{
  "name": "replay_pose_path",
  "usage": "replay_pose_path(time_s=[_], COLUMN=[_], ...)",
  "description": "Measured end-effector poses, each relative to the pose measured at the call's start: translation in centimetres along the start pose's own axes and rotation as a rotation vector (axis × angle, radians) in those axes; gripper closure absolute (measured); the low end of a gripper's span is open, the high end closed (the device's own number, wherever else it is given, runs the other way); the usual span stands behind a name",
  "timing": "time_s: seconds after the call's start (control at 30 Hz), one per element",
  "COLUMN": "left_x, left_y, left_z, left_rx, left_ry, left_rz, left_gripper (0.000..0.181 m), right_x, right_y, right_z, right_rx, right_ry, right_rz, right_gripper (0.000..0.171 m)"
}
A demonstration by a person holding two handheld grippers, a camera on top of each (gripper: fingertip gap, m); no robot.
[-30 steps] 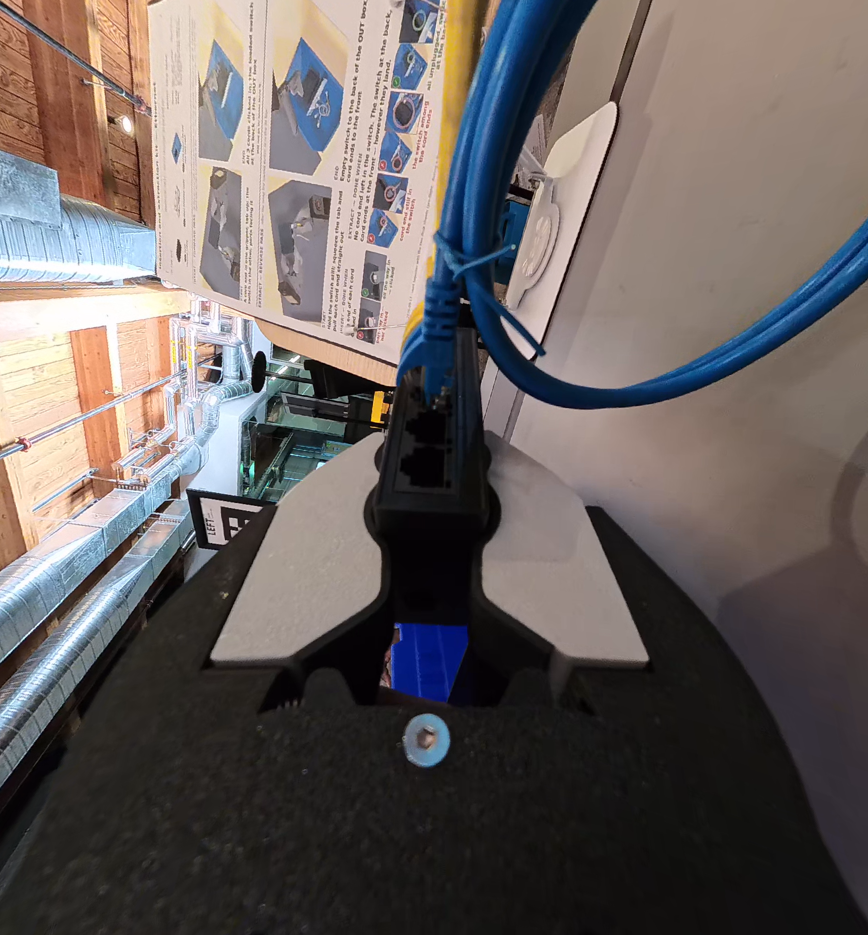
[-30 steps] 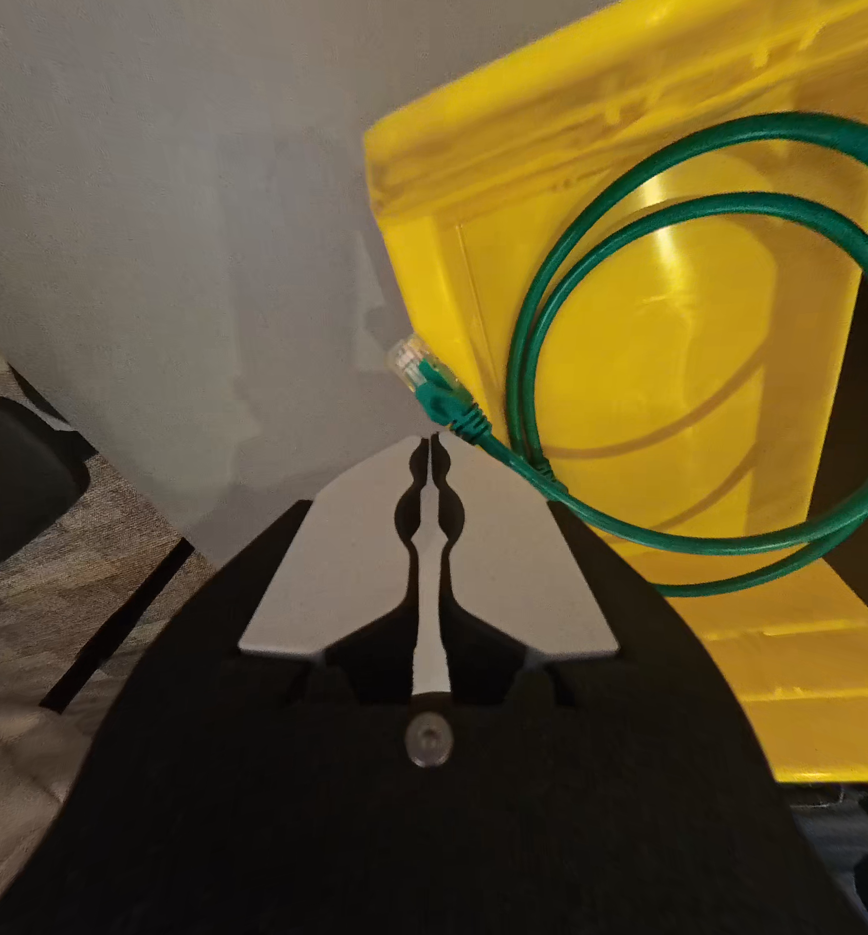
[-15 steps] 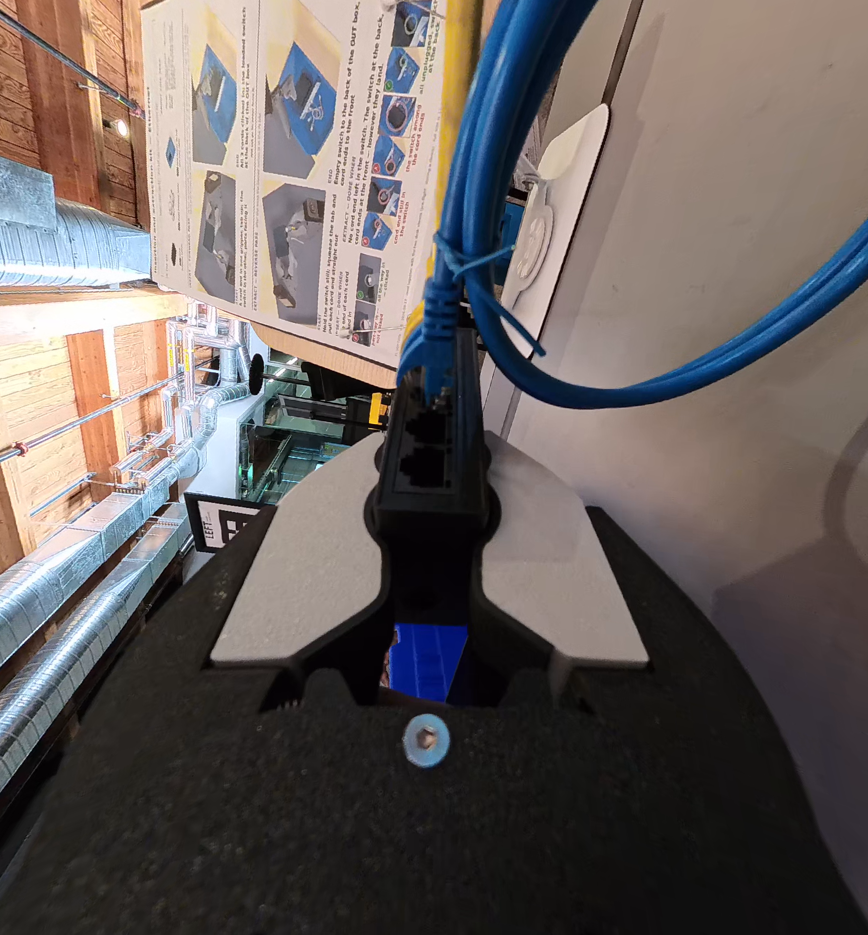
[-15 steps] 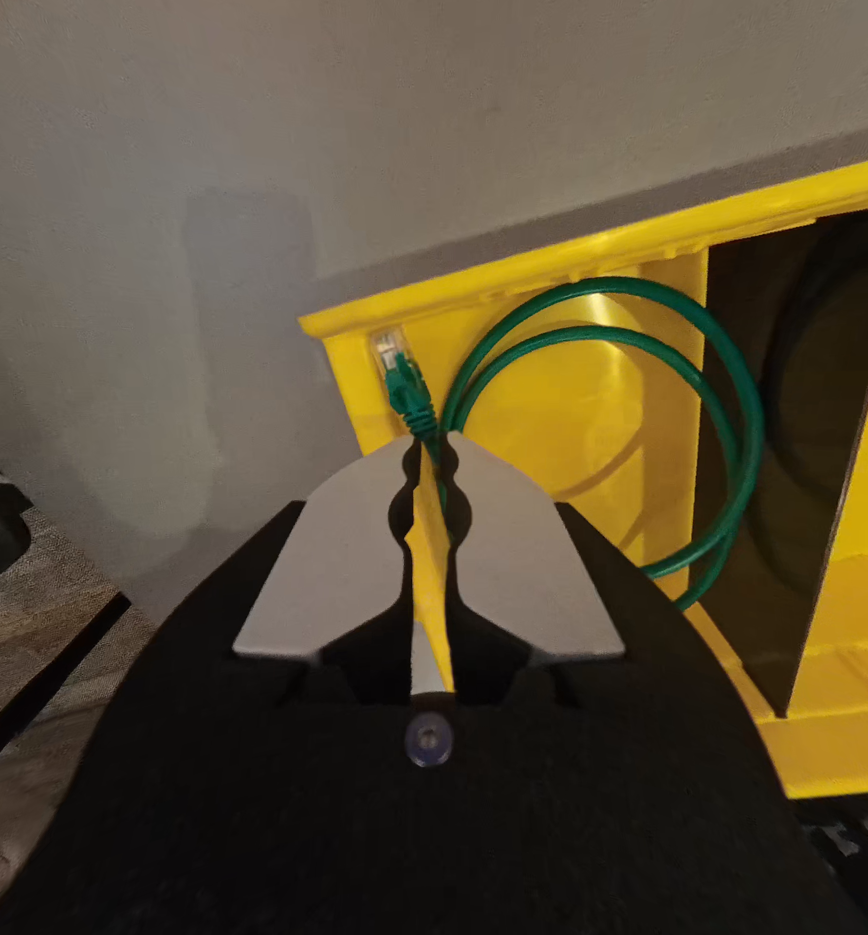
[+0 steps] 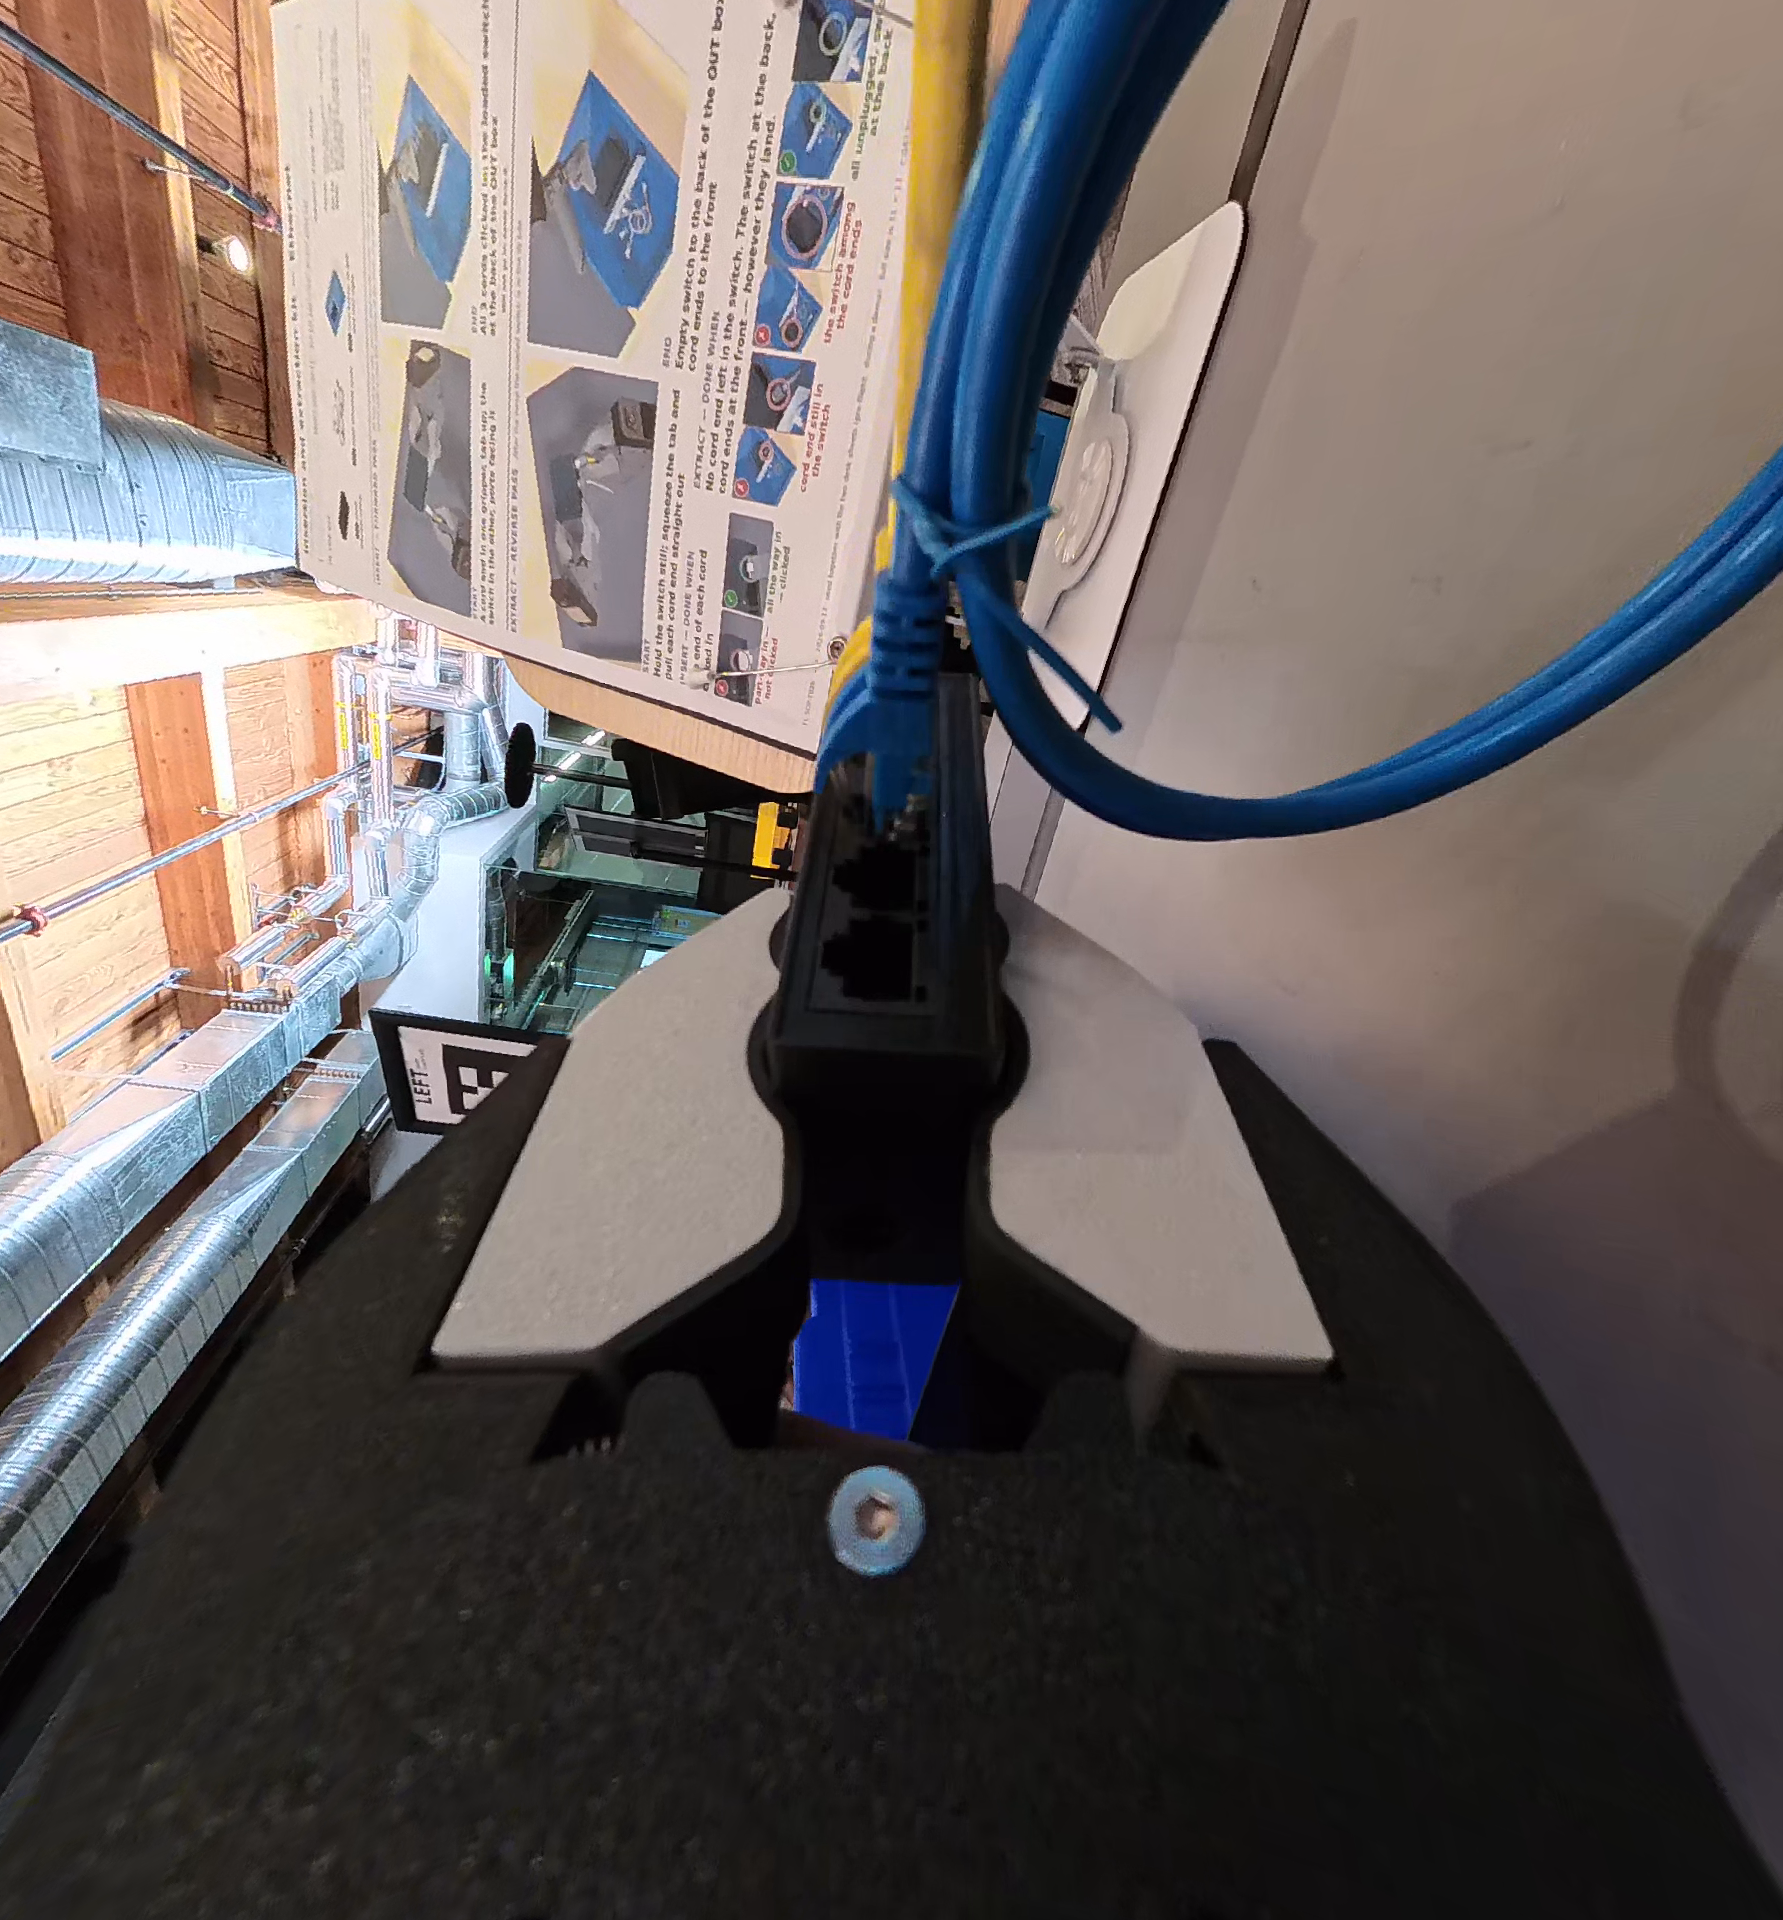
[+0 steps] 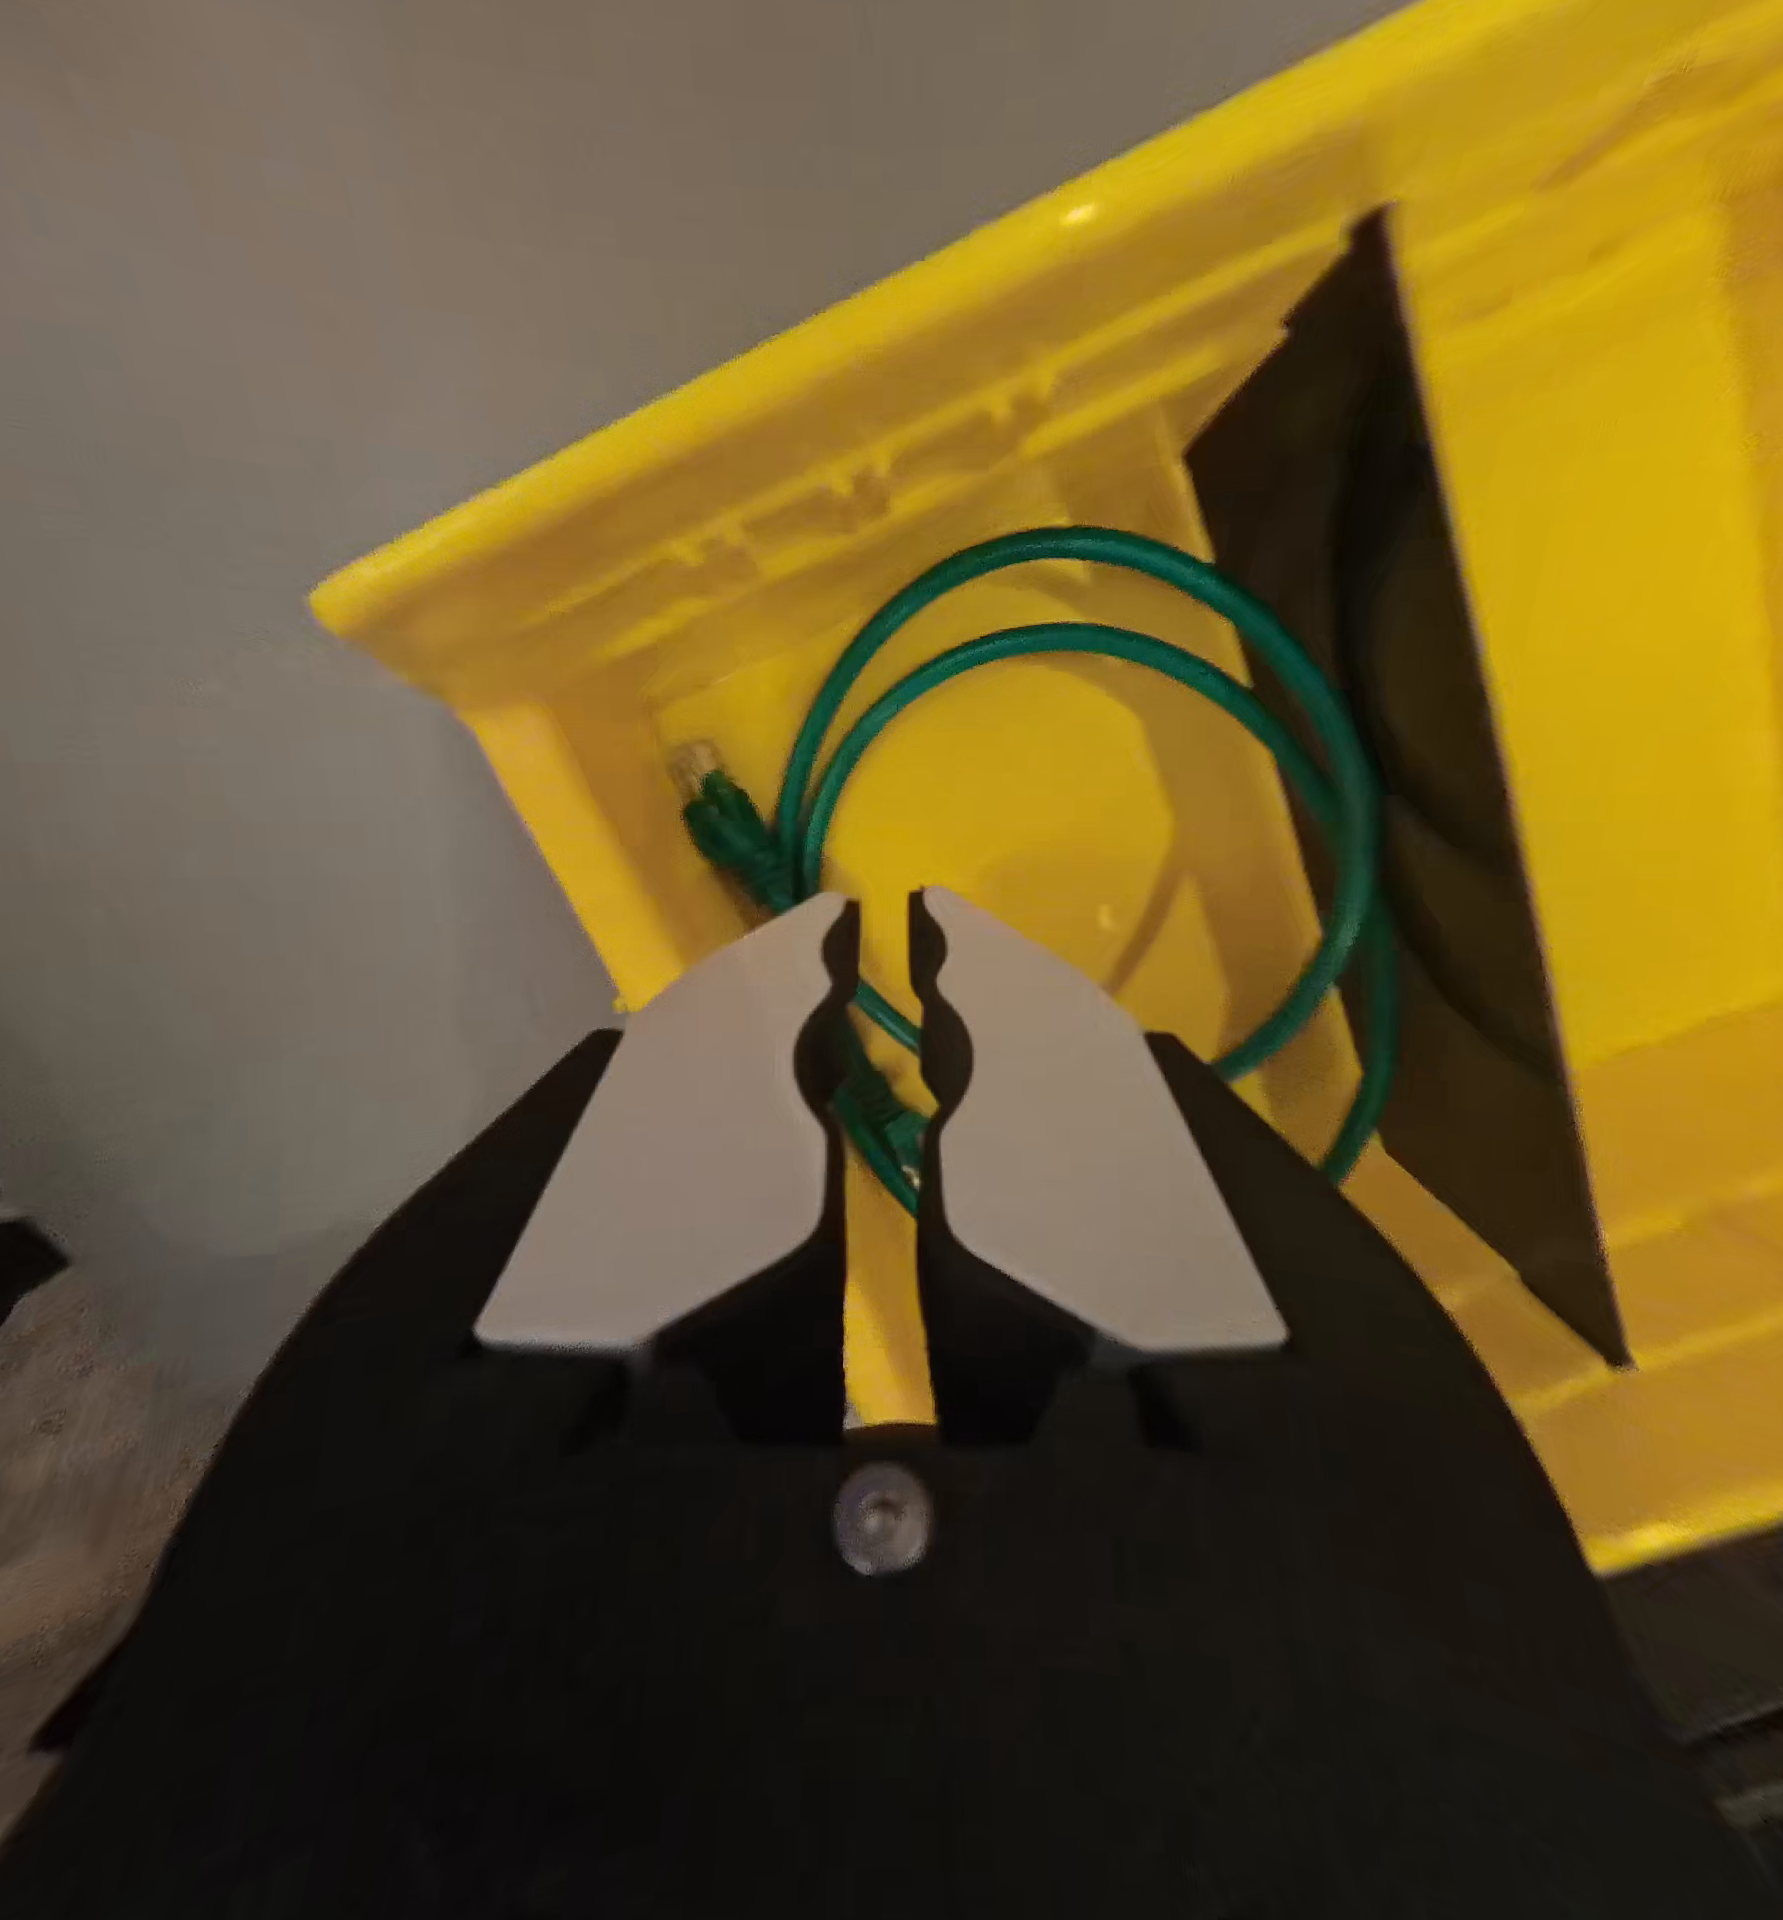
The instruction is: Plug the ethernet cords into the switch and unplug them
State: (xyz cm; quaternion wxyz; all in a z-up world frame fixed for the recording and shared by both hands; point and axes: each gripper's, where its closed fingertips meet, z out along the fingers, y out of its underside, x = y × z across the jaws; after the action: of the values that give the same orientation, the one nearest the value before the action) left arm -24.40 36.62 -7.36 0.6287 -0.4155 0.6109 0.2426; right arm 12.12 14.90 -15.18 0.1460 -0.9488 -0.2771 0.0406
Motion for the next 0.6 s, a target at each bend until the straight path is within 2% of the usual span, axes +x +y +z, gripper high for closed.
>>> replay_pose_path(time_s=[0.07, 0.13, 0.3, 0.4, 0.5, 0.57, 0.6], left_x=[0.0, 0.0, 0.1, 0.1, 0.2, 0.4, 0.5], left_y=[-0.1, -0.2, -0.5, -0.6, -0.6, -0.9, -1.0], left_z=[0.0, -0.1, -0.1, -0.2, -0.2, -0.2, -0.3], left_rx=[0.003, 0.007, 0.017, 0.023, 0.031, 0.043, 0.052], left_ry=[0.0, 0.002, -0.001, -0.001, 0.0, 0.004, 0.01], left_rz=[-0.001, -0.002, -0.006, -0.013, -0.018, -0.025, -0.033], left_gripper=[0.151, 0.151, 0.151, 0.151, 0.151, 0.151, 0.151], right_x=[2.7, 5.9, 7.4, 7.4, 5.2, 1.7, -0.4], right_y=[0.3, 1.6, 5.9, 5.3, 2.0, -2.0, -3.9], right_z=[-1.3, -1.6, 1.1, -0.1, -3.8, -5.7, -6.1], right_rx=[0.073, 0.075, -0.158, -0.175, -0.002, 0.262, 0.401], right_ry=[0.171, 0.349, 0.415, 0.527, 0.689, 0.718, 0.708], right_rz=[0.071, 0.137, 0.326, 0.385, 0.366, 0.36, 0.35], right_gripper=[0.161, 0.157, 0.159, 0.158, 0.154, 0.142, 0.144])
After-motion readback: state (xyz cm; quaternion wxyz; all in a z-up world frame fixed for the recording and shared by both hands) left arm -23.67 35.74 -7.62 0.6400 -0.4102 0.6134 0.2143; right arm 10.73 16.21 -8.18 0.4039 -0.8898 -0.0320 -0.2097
